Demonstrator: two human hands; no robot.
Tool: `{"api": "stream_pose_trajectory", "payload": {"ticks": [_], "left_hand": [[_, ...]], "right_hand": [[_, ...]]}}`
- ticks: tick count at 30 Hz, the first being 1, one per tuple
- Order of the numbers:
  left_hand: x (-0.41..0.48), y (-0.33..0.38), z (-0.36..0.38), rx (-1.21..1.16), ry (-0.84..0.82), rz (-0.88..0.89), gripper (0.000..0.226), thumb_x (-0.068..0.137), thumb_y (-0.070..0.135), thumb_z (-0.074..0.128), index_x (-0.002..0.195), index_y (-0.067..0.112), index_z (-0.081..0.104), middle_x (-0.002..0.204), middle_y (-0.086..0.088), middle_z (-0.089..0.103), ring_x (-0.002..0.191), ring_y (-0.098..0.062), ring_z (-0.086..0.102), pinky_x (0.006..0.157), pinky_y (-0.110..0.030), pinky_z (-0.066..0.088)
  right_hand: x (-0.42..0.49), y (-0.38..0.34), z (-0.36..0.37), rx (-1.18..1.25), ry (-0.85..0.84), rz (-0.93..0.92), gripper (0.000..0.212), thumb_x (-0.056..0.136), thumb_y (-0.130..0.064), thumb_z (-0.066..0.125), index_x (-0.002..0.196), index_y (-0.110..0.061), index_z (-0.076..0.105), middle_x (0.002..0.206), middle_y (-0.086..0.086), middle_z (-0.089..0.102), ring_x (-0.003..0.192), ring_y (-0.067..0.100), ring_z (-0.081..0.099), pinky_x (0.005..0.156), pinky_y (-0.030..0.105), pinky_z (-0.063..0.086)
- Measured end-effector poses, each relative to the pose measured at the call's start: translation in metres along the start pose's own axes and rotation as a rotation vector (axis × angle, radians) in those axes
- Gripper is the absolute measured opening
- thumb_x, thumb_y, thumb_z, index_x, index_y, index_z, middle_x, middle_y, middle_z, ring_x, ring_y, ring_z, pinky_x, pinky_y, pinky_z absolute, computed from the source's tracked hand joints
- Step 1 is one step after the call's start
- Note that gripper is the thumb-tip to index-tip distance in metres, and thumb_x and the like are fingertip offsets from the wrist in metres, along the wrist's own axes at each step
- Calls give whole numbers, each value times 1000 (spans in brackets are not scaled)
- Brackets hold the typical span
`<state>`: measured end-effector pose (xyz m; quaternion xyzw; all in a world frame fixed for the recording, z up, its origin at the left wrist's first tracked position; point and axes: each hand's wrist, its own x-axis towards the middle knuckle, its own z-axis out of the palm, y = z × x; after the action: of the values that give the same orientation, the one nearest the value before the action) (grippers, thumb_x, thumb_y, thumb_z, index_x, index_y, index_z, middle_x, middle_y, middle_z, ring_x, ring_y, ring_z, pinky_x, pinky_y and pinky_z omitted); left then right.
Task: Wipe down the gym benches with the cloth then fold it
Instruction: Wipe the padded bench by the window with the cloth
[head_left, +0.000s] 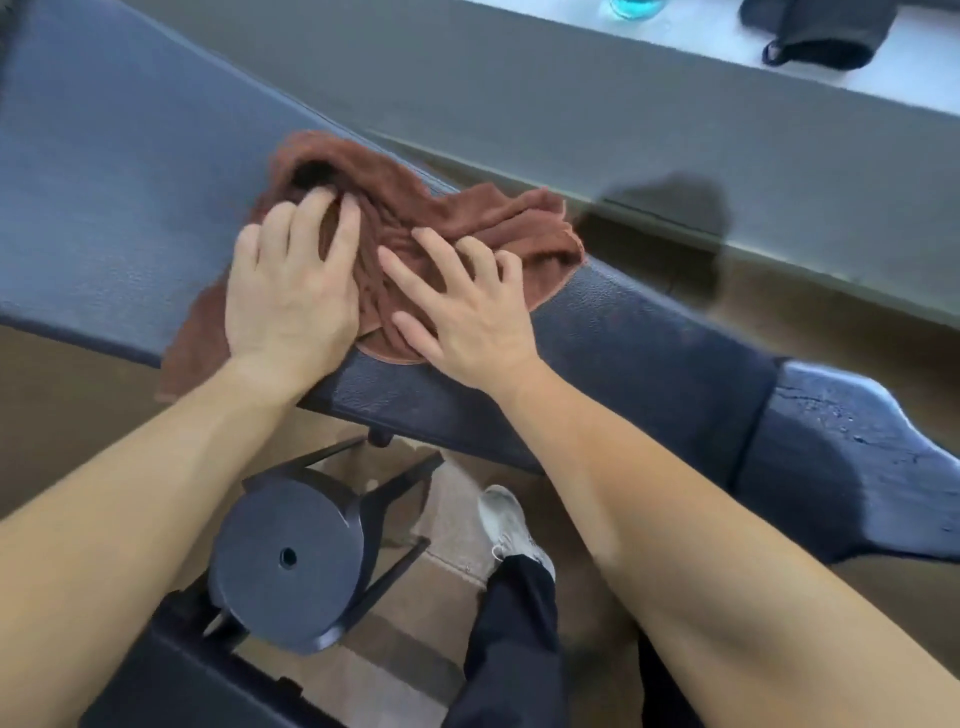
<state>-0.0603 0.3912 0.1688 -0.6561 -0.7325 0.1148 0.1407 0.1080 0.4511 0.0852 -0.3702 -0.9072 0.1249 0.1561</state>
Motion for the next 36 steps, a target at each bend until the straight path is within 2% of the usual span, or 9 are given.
{"api": "stream_pose_trajectory", "payload": {"ticks": [2,5,12,16,21,26,32,34,36], "left_hand": [[8,36,5,-49,-48,79,56,101,30,33,153,10,27,158,-14,29,134,-39,36,115,-53,22],[19,98,17,-105,-71,250,63,100,34,31,156,10,19,166,-11,13,151,-36,14,122,-53,10],[26,262,50,-202,-135,562,61,102,35,23,158,9,17,167,-10,10,153,-34,3,124,-50,1],[16,328,53,-165,-241,774,59,103,34,22,157,10,20,165,-7,18,154,-32,3,124,-49,-1],[3,274,47,-138,-223,805,57,102,36,32,155,15,31,159,-5,36,151,-30,19,123,-48,12],[22,237,46,-81,-176,647,58,104,36,31,156,13,25,161,-6,30,152,-30,17,122,-51,13],[57,347,67,-114,-109,628,60,104,36,24,157,7,18,165,-12,19,152,-36,11,123,-54,7],[53,381,72,-124,-114,696,60,105,35,22,158,7,16,166,-11,15,152,-37,8,123,-53,4],[30,385,72,-146,-125,768,59,105,33,24,158,8,17,166,-10,14,153,-36,8,124,-52,5]], "right_hand": [[-28,28,11,18,-17,146,62,94,-62,40,153,-43,34,164,8,23,146,38,25,112,60,21],[-65,58,26,106,-33,373,74,87,-56,50,155,-37,29,167,13,6,152,45,0,119,63,7],[-207,139,53,147,-136,753,77,96,-55,39,159,-32,1,167,10,-11,153,32,-12,122,59,2],[-264,150,45,202,-247,895,80,95,-58,29,159,-13,12,167,15,-6,153,35,-5,122,57,10],[-256,152,21,217,-188,739,79,74,-63,56,140,-23,38,149,22,32,138,42,26,114,60,28],[-207,211,37,173,-233,684,95,77,-80,42,157,-45,4,167,10,-7,152,36,-12,120,63,2],[-228,258,61,282,-46,991,85,87,-72,37,159,-37,7,168,9,-2,152,35,10,119,57,21],[-247,245,67,342,-14,1069,84,93,-57,47,158,-37,-3,168,6,-6,151,32,16,115,53,32],[-269,213,70,305,-33,1051,93,94,-48,54,156,-37,-15,168,8,-9,153,32,11,118,50,28]]}}
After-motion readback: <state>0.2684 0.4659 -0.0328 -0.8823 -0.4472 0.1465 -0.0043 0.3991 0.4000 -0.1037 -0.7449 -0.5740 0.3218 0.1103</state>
